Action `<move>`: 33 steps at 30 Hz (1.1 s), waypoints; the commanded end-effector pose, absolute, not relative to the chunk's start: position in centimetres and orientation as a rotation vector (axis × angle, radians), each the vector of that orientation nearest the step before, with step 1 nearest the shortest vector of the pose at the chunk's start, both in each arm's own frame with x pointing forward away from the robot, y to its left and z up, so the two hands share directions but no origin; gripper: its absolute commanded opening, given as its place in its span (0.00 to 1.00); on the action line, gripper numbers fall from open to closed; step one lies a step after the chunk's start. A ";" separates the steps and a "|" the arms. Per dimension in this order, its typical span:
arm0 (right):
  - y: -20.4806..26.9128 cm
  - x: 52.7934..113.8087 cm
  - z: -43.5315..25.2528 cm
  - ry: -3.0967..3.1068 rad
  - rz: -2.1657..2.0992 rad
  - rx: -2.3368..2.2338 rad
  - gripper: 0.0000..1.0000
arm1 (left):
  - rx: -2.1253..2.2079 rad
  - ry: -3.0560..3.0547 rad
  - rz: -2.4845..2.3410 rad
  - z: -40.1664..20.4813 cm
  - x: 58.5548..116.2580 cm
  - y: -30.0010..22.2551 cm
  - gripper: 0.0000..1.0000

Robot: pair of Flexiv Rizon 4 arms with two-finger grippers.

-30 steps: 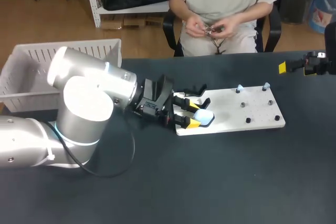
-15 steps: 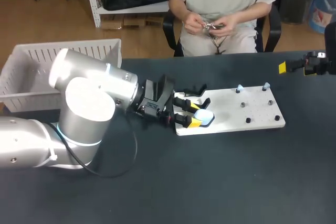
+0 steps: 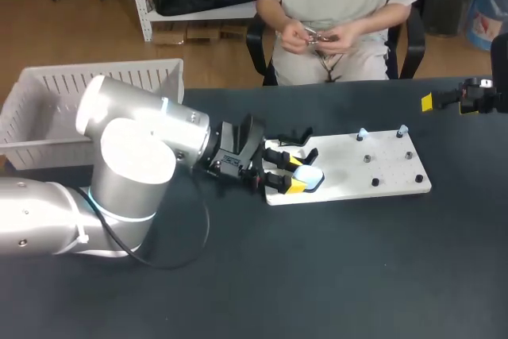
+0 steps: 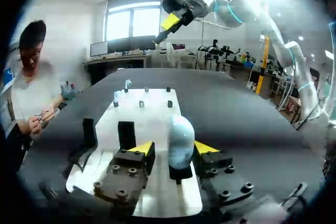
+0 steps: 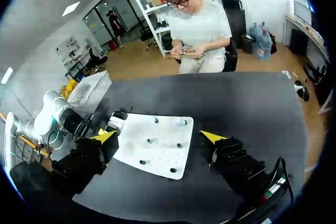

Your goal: Pick up each earbud case from the left stands, insert the matching earbuds, close the lid, and place the case in the box.

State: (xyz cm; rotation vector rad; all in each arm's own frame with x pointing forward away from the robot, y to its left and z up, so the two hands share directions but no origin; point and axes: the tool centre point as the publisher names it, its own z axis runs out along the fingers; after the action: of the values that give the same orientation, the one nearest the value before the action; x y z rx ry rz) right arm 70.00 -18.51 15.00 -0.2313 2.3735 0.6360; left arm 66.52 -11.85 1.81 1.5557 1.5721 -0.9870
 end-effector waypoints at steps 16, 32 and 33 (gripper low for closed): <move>-18.5 70.0 15.0 2.374 0.636 -0.231 1.00 | 1.548 1.552 -0.984 1.4 66.4 -12.2 0.40; -18.5 70.0 15.0 2.374 0.636 -0.231 1.00 | 1.540 1.533 -0.981 2.0 66.1 -11.8 0.00; -18.5 70.0 15.0 2.374 0.636 -0.231 1.00 | 1.532 1.530 -0.982 2.3 66.0 -11.7 0.00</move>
State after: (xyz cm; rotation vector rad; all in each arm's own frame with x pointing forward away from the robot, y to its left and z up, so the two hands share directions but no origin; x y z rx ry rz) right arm 70.00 -18.51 15.00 -0.2313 2.3735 0.6361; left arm 66.49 -12.14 2.00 1.5502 1.5421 -0.9873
